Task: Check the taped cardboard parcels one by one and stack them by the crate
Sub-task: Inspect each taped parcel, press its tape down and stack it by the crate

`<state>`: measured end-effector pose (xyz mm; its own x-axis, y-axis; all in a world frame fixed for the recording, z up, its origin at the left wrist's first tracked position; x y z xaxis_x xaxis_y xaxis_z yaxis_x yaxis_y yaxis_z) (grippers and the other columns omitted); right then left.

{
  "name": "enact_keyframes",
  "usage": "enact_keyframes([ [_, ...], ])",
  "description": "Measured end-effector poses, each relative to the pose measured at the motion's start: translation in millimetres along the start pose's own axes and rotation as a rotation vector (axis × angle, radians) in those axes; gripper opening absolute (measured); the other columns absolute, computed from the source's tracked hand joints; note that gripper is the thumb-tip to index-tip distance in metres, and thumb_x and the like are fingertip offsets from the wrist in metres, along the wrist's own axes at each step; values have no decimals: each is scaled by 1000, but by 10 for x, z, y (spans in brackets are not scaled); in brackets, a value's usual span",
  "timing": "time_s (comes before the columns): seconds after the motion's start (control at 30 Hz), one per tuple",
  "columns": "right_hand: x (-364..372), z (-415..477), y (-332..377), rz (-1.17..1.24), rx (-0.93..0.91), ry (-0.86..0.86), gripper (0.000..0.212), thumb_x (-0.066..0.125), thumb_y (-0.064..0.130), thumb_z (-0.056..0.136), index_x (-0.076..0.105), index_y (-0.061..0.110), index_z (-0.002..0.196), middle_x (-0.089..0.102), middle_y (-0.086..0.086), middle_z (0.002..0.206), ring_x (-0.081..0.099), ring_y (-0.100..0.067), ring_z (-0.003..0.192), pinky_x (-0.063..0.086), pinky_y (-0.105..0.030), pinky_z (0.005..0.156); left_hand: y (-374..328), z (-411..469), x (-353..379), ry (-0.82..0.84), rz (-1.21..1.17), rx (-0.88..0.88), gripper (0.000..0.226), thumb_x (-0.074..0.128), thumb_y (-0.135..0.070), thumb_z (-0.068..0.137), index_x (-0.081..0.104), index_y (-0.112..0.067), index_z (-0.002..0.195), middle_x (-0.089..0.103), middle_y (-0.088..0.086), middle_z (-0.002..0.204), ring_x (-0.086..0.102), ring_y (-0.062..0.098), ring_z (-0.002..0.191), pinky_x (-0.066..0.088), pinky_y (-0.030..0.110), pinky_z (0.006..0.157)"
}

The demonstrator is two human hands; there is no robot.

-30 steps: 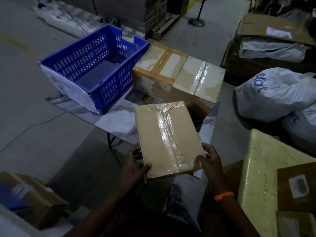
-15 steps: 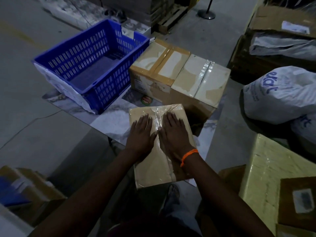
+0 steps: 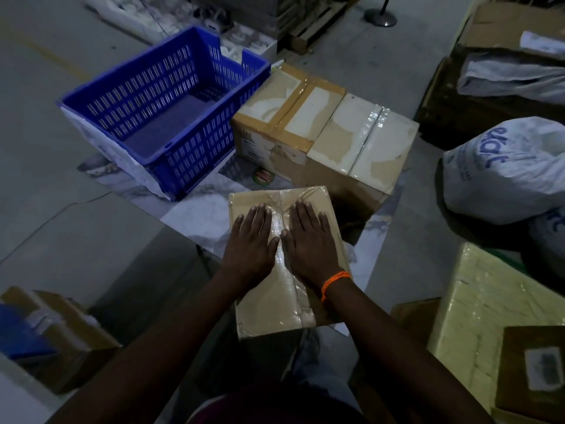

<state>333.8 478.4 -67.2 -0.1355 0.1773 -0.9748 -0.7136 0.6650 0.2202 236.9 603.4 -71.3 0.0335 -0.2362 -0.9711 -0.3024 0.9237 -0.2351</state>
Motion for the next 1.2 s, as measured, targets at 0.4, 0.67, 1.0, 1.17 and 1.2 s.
enact_keyframes([
  [0.4,58,-968,-89,-18,-24,-125,60,33,38,106,36,9,158,32,-13,166,24,-25,156,12,-44,125,-275,-848,201,-70,-21,29,61,25,-41,106,25,-12,160,15,12,168,10,27,156,12,53,125],
  [0.67,58,-981,-90,-52,-34,-141,61,33,37,107,28,11,162,22,-11,170,16,-24,159,13,-48,128,-273,-829,257,-79,-9,24,62,27,-39,106,18,-12,162,9,11,170,4,26,157,10,52,125],
  [1.0,-102,-640,-359,309,70,-167,64,54,36,98,41,8,155,32,-15,165,26,-28,155,25,-46,125,-178,-648,8,-140,-256,-163,76,44,-50,102,6,-22,162,-12,6,170,-17,22,155,-7,43,124],
  [1.17,-451,72,-581,723,444,25,75,67,26,100,28,4,159,41,-14,158,40,-31,145,33,-39,116,60,-181,-297,-144,-834,-485,90,67,-32,96,6,-23,162,19,11,167,24,30,151,25,45,121],
  [1.2,-472,175,-590,796,483,104,74,68,29,100,30,7,159,48,-9,152,47,-26,140,38,-38,113,86,-113,-375,-165,-911,-546,89,68,-29,95,9,-20,162,31,13,162,35,32,145,32,41,115],
])
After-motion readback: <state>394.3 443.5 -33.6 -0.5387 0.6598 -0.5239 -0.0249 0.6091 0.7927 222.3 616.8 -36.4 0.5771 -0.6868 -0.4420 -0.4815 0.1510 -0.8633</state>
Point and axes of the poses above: each hand's wrist, its own z-axis towards the middle knuckle, its own x-axis out of the palm, y = z × x, the point moved 3 cm from there along z, towards the middle knuckle
